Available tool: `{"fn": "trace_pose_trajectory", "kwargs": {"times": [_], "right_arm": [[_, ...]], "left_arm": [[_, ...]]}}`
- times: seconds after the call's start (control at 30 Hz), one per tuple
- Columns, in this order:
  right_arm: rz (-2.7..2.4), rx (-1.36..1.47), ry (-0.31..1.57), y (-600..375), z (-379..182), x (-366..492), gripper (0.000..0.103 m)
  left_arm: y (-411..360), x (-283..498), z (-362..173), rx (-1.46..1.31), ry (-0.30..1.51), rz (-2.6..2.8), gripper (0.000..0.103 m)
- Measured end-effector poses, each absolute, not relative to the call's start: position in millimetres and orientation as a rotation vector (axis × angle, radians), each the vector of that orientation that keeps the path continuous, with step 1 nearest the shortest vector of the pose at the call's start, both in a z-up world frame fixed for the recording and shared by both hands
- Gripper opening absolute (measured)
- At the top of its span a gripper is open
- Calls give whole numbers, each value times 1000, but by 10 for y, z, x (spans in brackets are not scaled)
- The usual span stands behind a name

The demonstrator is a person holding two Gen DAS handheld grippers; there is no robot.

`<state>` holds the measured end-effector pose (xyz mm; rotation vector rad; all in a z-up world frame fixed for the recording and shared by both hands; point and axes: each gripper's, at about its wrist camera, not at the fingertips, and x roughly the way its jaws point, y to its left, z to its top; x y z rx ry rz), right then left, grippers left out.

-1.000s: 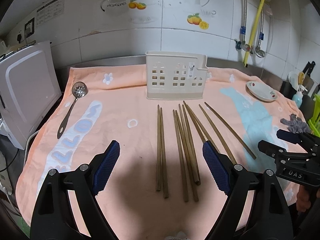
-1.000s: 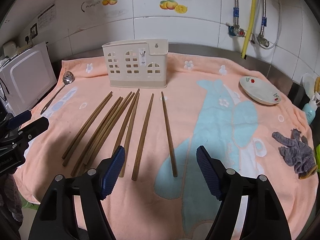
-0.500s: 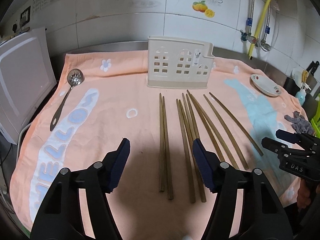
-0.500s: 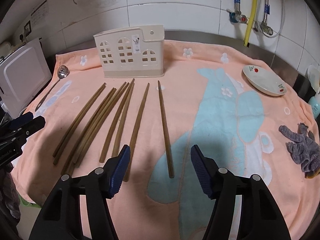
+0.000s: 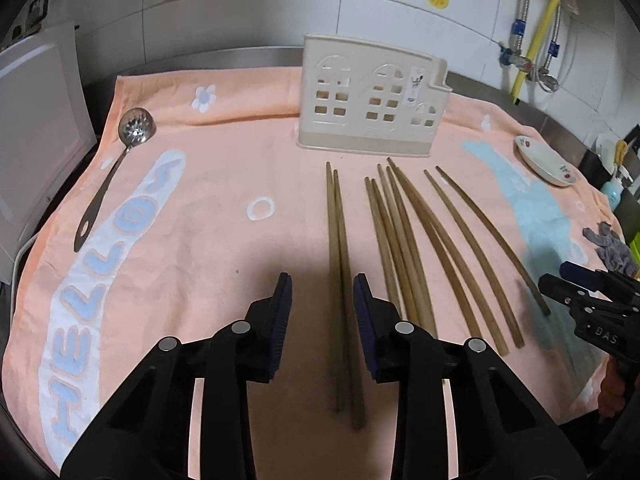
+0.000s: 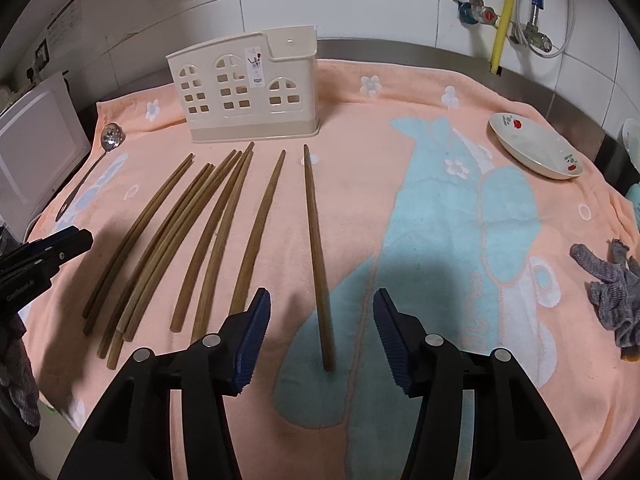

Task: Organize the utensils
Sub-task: 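Lower right tool onto one wooden chopstick and close while left tool grasps another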

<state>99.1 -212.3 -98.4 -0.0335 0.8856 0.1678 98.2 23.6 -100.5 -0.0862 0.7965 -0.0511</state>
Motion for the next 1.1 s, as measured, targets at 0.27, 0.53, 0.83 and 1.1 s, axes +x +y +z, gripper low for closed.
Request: {"fn": "trace_pose_trajectory", "kwargs": {"times": [0.27,0.53,0.83,1.1], "right_arm": [[175,-36,904,-2102,-1053,1109,52],[174,-34,918,-2095,-1110,1199,51],[176,-35,927,-2094,-1157,1255,50],[165,-34,936,-2103,-1190,1283,49]], "left_arm": [[187,1207,-1148,-85,846,-88,21],[196,1342,-1265,-85,882,-82,17],[189,1386,-1281,-77,887,-84,17],[125,1414,-1318,-19,889,-53,14]]}}
